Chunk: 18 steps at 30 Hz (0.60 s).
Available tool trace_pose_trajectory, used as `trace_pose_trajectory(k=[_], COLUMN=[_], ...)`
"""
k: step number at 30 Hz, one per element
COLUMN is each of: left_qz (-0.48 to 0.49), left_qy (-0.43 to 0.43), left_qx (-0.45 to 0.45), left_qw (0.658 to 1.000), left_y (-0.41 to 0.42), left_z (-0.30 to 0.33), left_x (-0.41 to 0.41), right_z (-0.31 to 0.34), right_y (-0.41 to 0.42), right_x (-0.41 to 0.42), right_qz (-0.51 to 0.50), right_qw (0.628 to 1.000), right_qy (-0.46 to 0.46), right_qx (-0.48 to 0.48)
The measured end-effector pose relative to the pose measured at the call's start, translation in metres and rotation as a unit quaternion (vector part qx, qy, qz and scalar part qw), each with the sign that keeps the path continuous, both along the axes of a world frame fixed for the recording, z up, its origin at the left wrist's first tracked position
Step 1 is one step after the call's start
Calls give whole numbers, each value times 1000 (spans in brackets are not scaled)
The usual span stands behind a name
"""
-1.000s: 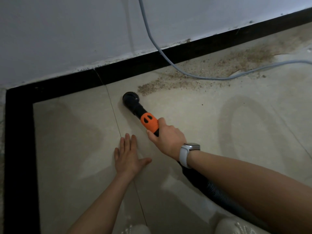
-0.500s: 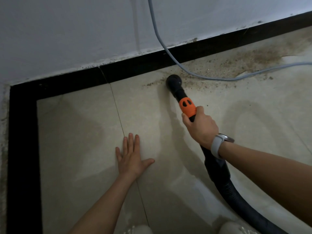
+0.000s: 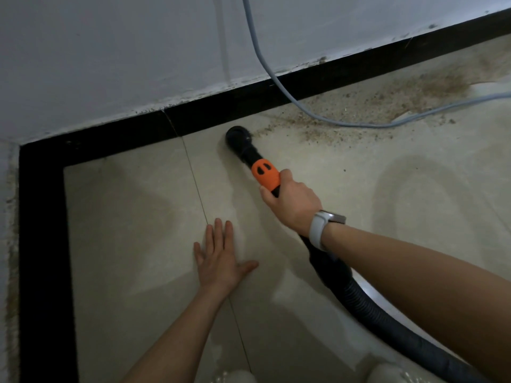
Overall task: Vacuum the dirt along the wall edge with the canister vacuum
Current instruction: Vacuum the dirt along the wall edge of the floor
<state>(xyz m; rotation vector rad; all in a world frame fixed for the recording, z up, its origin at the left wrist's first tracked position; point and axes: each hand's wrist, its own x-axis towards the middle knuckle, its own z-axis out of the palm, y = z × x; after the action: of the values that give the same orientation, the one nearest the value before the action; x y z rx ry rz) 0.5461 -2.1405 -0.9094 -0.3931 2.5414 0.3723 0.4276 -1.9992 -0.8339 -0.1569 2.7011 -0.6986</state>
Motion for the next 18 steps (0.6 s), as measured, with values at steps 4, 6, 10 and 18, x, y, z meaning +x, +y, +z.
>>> trace_pose_trajectory(k=[4, 6, 10, 18], left_qz=[-4, -6, -4, -1], left_qy=[3, 2, -3, -37], left_qx=[-1, -4, -6, -25], left_qw=[1000, 1000, 1000, 999], left_y=[1, 2, 2, 11], left_z=[1, 2, 5, 15], left_x=[2, 1, 0, -9], right_z=[-2, -2, 0, -7], right_y=[40, 56, 56, -3], right_x=[-18, -25, -23, 10], right_qz=[-79, -110, -112, 30], right_qw=[996, 992, 991, 1000], right_qy=[23, 32, 54, 10], right_qx=[36, 44, 47, 2])
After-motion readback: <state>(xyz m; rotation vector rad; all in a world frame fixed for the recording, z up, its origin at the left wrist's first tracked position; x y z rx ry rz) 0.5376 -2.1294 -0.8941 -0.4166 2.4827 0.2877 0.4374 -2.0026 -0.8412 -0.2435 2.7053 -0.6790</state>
